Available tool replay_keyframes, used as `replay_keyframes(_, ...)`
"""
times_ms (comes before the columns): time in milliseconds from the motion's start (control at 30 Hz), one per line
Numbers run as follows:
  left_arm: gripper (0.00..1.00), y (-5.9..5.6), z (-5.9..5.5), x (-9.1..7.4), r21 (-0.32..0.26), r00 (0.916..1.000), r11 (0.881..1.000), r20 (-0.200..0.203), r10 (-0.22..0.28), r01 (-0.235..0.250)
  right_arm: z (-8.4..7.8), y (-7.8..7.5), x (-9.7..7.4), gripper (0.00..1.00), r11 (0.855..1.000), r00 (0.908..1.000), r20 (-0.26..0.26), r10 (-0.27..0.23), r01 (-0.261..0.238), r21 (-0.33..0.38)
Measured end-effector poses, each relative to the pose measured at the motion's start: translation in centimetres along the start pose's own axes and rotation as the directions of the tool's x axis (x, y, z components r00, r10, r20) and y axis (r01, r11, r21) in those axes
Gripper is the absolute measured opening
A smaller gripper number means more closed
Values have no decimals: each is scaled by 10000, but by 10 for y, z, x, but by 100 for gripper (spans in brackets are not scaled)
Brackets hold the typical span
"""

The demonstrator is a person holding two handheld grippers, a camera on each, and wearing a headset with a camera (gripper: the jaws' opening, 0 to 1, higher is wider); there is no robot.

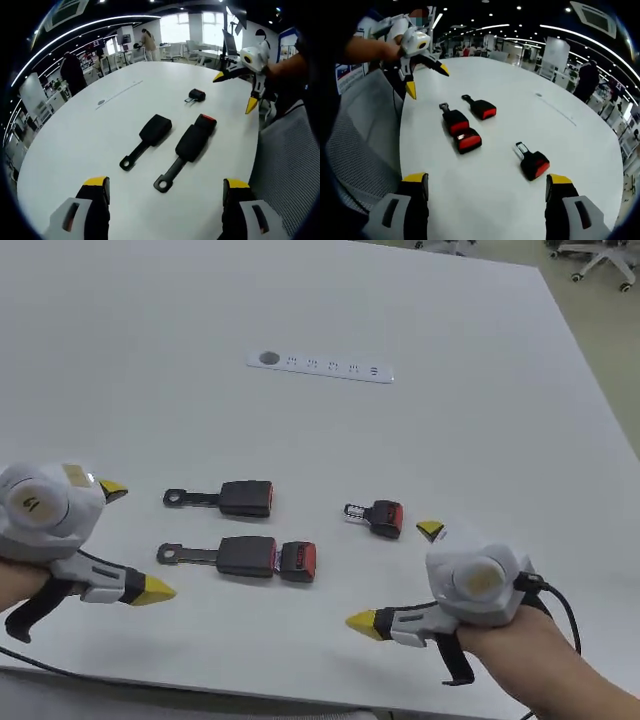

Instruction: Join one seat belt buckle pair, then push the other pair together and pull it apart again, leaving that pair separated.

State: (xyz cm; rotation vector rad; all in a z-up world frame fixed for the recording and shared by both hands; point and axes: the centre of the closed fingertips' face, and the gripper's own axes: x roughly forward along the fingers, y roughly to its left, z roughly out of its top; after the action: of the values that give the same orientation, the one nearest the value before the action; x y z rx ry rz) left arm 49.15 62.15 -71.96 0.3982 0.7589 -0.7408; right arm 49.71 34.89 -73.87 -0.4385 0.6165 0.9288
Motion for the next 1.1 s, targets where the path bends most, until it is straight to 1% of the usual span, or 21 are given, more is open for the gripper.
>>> replay_keyframes(33,98,-1,0,-2,-55,10000,10000,65,32,-31,0,0,-1,99,10000,10000,37,27,-27,88)
replay_keyframes(67,100,-3,-1,-3,-31,9999,10000,137,-34,34,2,1,-2,99,9999,9999,168,26,-28,130)
replay_keyframes(100,100,-5,-2,-5,24,9998,10000,206,-78,78,4,2,-3,99,9999,9995,320,58,-61,101)
replay_keyframes(133,100,-8,-2,-6,-39,9997,10000,256,-58,59,8,3,-5,99,9999,9983,582,73,-67,-104)
replay_keyframes(167,100,-8,-3,-7,-100,9996,9999,262,-42,45,8,3,-6,99,9997,9981,614,47,-33,-229)
replay_keyframes(200,100,-11,-5,-8,-182,9997,9998,262,-4,9,7,4,-8,99,9995,9984,565,10,7,-307)
replay_keyframes(233,100,-12,-6,-10,-227,9996,9997,268,14,-8,7,5,-9,99,9994,9984,558,14,7,-360)
replay_keyframes(267,100,-13,-6,-12,-295,9995,9996,304,49,-40,11,3,-11,99,9992,9971,707,-276,296,-271)
replay_keyframes(300,100,-13,-7,-13,-346,9994,9994,356,56,-44,12,5,-13,99,9990,9965,796,-272,298,-323)
replay_keyframes(333,100,-13,-7,-15,-391,9991,9992,420,40,-23,14,7,-15,98,9985,9951,980,-161,212,-509)
replay_keyframes(400,100,-15,-9,-17,-405,9988,9992,473,84,-65,12,6,-15,99,9981,9951,944,-308,357,-498)
replay_keyframes(433,100,-14,-12,-19,-438,9987,9990,487,125,-104,12,7,-16,99,9984,9955,905,-291,334,-465)
replay_keyframes(500,100,-13,-15,-21,-516,9985,9985,521,193,-167,12,5,-19,99,9987,9940,1007,-435,459,-214)
replay_keyframes(567,100,-12,-16,-24,-633,9977,9977,628,271,-231,13,2,-22,99,9978,9924,1053,-638,655,-134)
replay_keyframes(600,100,-9,-19,-25,-679,9974,9973,653,312,-268,13,1,-24,99,9976,9920,1068,-667,680,-89)
replay_keyframes(667,100,-7,-23,-27,-754,9971,9965,640,404,-355,15,-2,-26,99,9969,9905,1133,-785,787,24)
replay_keyframes(767,100,-6,-24,-29,-865,9967,9954,657,481,-423,20,-3,-30,99,9964,9888,1226,-852,845,111)
replay_keyframes(933,100,-7,-25,-31,-977,9961,9939,667,574,-507,21,-4,-29,98,9962,9886,1231,-868,875,-2)
replay_keyframes(1000,100,-4,-27,-32,-972,9958,9938,676,610,-543,23,-4,-30,98,9962,9879,1281,-871,873,37)
replay_keyframes(1100,100,-2,-27,-31,-966,9958,9936,649,641,-576,23,-3,-30,97,9962,9882,1265,-865,874,-17)
